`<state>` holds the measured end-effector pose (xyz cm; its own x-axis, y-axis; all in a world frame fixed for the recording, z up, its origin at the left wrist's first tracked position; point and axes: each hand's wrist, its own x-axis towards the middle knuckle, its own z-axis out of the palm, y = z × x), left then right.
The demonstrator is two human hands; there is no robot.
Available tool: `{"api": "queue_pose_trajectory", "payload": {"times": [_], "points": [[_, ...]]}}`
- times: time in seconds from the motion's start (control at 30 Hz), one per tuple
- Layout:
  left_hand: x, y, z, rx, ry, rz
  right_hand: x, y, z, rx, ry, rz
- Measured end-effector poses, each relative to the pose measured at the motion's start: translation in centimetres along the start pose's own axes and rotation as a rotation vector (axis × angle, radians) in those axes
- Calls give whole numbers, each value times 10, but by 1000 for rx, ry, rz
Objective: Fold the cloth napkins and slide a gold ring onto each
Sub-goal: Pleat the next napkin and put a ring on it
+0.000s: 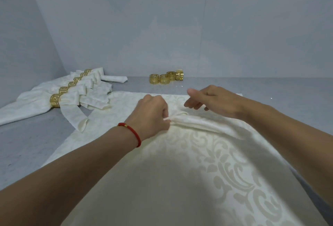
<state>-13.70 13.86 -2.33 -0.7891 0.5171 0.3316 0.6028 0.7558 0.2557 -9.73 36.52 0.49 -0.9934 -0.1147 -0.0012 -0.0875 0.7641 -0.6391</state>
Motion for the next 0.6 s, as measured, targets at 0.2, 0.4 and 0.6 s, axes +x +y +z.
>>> {"api": "queue_pose_trajectory", "payload": {"times": [0.2,0.4,0.6], "points": [[29,-76,-1,208,210,-234,90,21,27,-67,236,107],[24,-98,24,227,321,-179,165,27,39,-256,383,120],[26,-110,32,203,384,-189,222,16,48,-341,365,106]]}}
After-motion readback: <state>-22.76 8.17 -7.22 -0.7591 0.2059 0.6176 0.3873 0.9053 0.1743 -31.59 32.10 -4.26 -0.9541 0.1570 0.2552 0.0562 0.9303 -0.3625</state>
